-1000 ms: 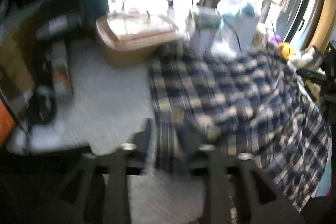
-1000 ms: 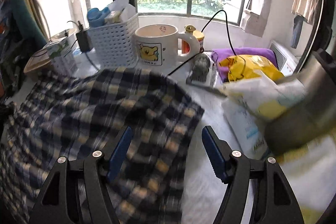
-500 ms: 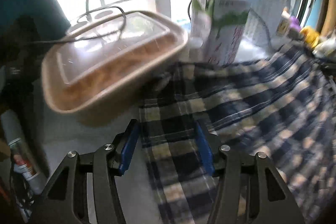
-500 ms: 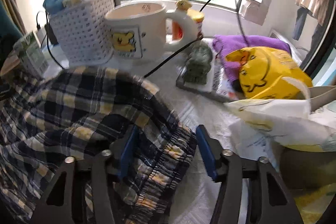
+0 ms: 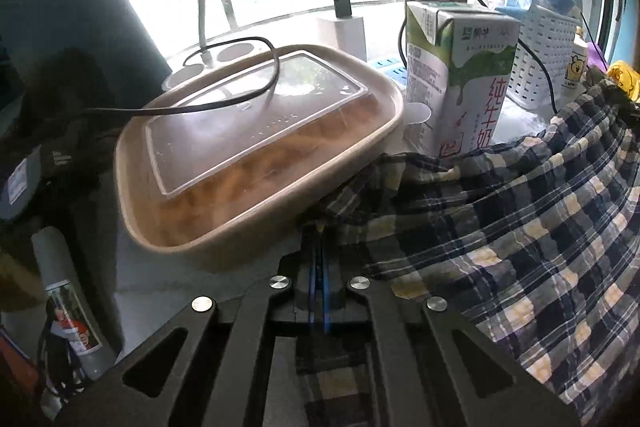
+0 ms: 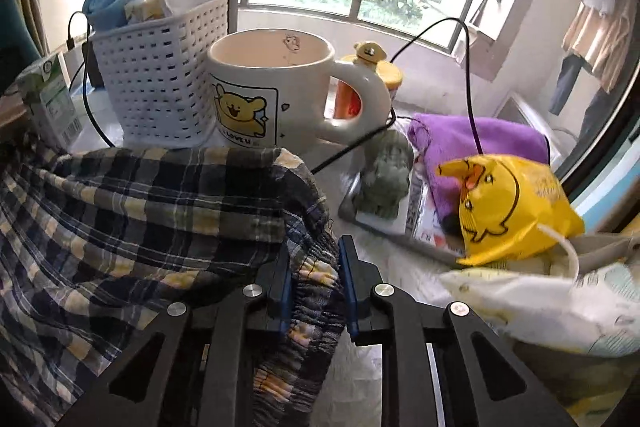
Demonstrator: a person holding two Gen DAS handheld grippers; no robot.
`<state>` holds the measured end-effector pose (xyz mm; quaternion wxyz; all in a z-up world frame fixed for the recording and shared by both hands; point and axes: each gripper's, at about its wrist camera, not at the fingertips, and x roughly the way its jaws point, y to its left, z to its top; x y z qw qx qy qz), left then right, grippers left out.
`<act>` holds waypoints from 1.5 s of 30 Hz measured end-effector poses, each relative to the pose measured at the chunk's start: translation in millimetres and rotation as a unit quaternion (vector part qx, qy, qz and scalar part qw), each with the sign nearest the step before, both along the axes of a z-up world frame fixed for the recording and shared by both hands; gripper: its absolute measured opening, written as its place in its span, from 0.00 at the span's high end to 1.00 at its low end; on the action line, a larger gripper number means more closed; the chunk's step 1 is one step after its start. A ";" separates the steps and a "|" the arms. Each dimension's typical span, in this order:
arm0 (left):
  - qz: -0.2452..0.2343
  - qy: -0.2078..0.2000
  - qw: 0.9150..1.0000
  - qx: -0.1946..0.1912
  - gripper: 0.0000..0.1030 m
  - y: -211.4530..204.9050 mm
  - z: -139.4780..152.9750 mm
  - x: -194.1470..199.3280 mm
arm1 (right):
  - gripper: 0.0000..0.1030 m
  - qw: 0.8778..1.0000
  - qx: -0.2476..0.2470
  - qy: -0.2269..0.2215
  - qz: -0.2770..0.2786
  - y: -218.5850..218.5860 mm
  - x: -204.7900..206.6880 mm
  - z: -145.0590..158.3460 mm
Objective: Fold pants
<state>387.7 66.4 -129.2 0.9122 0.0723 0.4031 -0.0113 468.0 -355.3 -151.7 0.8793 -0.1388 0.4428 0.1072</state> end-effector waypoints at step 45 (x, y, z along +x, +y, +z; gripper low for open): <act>-0.043 -0.057 0.990 -0.120 0.98 6.8 56.2 -214.8 | 0.76 0.990 0.111 -0.080 -0.017 -48.1 -282.1 77.4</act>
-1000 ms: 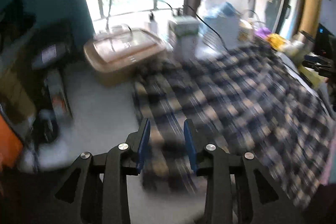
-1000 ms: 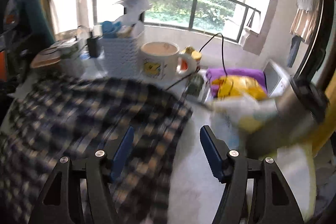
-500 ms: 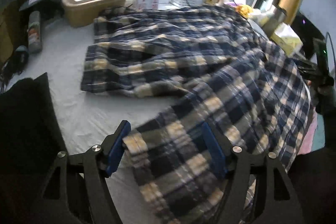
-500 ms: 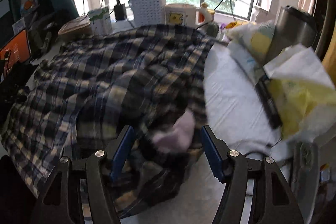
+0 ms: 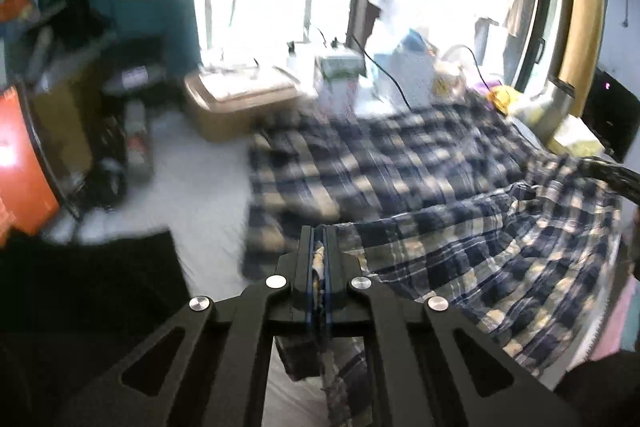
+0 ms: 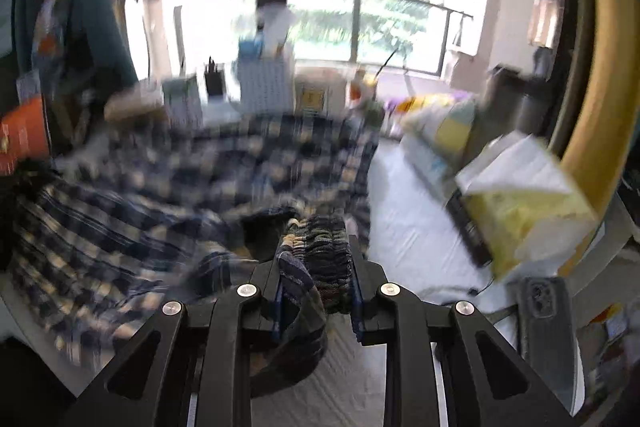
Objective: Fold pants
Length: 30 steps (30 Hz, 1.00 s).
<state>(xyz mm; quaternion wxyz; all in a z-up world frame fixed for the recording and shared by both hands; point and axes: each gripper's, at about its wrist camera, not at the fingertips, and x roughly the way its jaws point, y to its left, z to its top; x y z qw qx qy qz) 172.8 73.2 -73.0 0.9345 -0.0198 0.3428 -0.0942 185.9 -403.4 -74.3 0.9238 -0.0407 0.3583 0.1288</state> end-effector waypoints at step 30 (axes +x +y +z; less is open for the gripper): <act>-0.034 0.115 0.991 -0.058 0.42 10.5 -47.0 -13.9 | 0.49 0.993 -0.017 0.031 -0.109 -63.5 -46.3 -33.0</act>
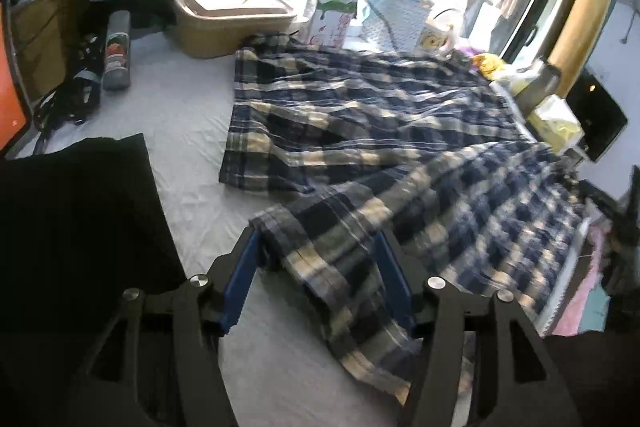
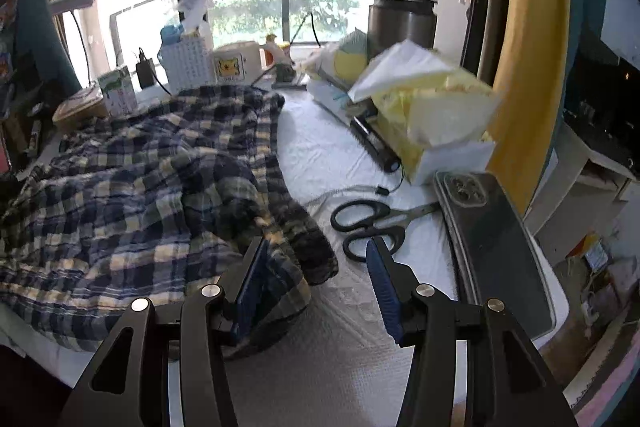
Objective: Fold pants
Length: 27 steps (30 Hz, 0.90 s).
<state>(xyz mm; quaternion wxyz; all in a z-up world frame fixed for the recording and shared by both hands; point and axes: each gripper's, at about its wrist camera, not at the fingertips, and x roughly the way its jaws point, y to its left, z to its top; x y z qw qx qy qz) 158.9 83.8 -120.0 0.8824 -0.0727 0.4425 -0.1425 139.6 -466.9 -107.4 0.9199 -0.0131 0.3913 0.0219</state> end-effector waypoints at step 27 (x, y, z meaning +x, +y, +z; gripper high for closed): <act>0.030 -0.020 0.999 -0.011 0.37 13.3 16.9 0.4 | 0.76 0.996 0.018 0.044 0.082 51.0 15.7 -38.5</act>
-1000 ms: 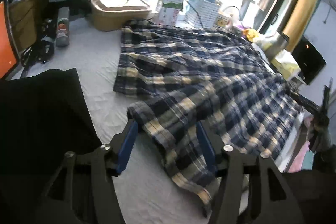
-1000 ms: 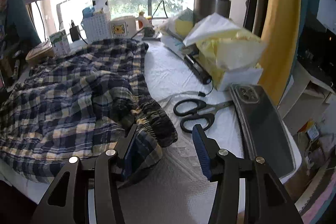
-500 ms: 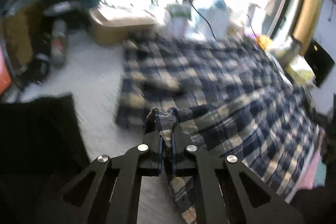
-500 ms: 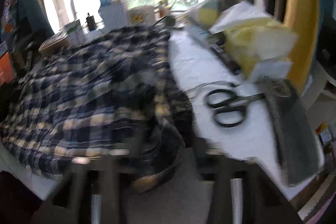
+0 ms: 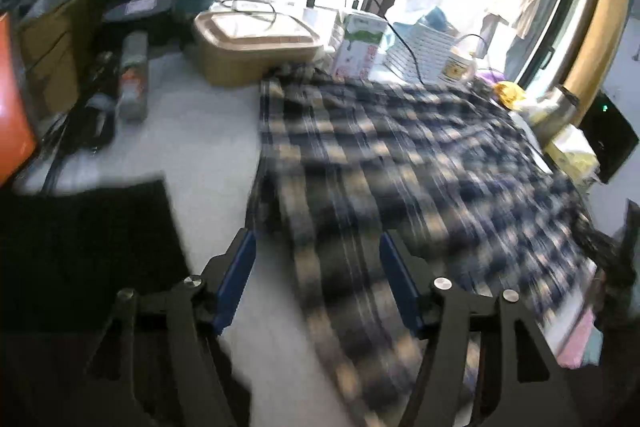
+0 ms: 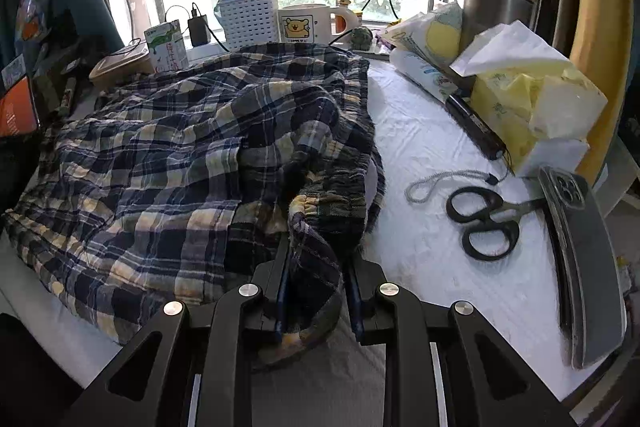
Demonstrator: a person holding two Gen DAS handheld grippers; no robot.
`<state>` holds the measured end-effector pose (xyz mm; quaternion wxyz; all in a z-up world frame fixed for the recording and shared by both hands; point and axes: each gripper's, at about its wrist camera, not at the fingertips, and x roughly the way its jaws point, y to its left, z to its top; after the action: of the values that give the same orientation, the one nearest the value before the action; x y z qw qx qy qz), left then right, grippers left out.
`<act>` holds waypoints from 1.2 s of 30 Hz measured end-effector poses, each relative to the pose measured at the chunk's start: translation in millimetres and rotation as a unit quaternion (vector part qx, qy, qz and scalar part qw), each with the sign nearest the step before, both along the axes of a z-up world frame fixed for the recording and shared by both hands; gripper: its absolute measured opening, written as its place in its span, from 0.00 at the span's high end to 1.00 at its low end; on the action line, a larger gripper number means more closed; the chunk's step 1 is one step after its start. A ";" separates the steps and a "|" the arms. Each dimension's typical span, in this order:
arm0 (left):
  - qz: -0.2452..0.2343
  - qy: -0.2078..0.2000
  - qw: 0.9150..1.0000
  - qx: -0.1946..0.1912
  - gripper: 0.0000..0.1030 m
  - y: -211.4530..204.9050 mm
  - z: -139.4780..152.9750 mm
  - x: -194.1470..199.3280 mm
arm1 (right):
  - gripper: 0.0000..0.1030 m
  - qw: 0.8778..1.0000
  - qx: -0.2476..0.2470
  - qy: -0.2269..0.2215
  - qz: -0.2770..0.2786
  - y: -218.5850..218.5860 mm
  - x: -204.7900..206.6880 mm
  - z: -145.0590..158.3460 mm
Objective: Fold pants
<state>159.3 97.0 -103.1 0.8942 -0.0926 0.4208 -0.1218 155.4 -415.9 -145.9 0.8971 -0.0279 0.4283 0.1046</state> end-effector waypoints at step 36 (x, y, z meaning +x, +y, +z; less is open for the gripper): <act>-0.097 0.137 0.986 0.001 0.86 -31.0 -16.7 -126.7 | 0.73 1.000 -0.001 0.015 0.002 -8.8 -45.4 9.1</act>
<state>32.6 66.1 -119.8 0.8120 -0.0659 0.5466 -0.1937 110.0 -424.7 -136.8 0.8903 -0.0283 0.4419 0.1061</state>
